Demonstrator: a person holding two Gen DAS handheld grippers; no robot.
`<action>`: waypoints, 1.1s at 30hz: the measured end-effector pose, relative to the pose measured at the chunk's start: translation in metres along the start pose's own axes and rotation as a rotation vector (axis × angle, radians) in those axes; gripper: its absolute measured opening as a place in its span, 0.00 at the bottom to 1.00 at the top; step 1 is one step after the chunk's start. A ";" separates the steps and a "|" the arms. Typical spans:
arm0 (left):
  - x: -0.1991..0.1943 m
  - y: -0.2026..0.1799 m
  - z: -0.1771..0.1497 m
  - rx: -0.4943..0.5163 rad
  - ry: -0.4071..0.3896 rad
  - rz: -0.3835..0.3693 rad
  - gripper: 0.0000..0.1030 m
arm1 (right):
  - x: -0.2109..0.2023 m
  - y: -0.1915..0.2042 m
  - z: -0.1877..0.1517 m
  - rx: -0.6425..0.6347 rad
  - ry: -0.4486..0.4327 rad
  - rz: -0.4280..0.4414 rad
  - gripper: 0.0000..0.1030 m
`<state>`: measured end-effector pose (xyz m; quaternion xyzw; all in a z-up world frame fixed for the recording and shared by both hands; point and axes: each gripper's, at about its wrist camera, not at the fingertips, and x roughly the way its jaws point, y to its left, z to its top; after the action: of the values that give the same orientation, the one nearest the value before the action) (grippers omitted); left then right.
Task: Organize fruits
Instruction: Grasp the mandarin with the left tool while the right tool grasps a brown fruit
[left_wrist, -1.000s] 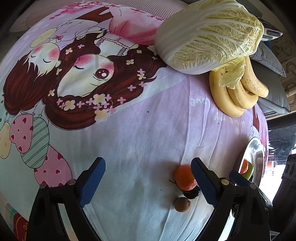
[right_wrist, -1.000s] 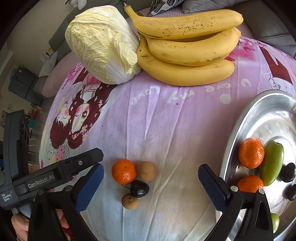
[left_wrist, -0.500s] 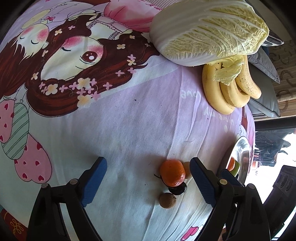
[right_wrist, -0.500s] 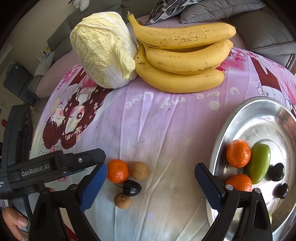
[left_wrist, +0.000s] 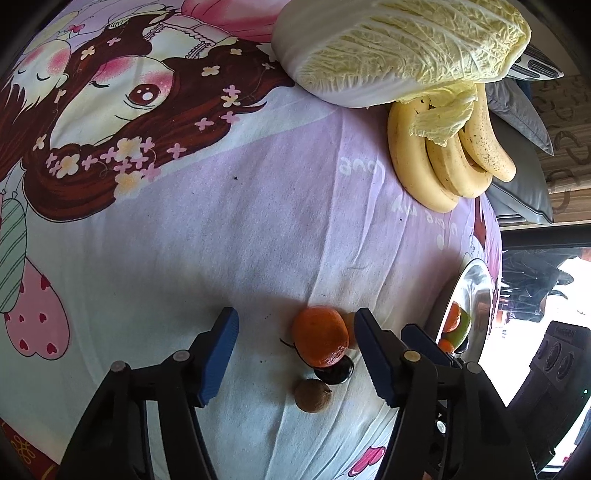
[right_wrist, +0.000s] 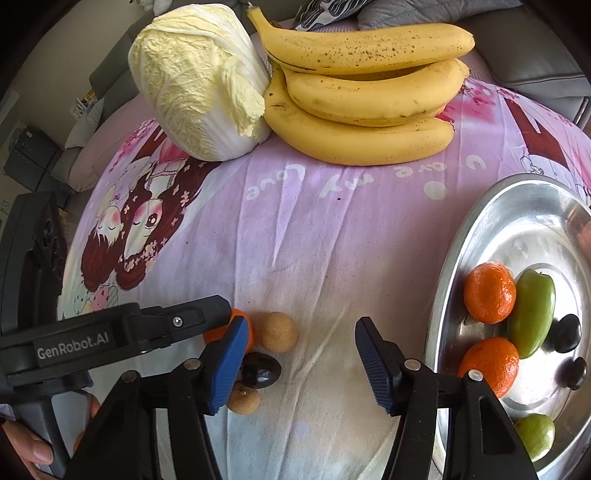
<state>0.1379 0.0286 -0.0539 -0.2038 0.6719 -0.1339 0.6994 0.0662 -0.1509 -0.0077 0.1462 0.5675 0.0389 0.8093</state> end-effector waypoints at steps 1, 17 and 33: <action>0.001 -0.001 0.000 -0.002 -0.004 0.003 0.63 | 0.001 0.001 0.000 0.000 0.004 -0.003 0.56; 0.014 -0.012 -0.008 -0.039 0.015 -0.064 0.32 | 0.008 0.008 -0.002 -0.019 0.023 0.001 0.55; -0.005 0.005 -0.001 -0.112 -0.022 -0.098 0.32 | 0.021 0.021 -0.002 -0.060 0.043 0.022 0.39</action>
<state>0.1365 0.0354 -0.0523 -0.2768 0.6597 -0.1280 0.6868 0.0735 -0.1257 -0.0216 0.1272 0.5818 0.0682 0.8004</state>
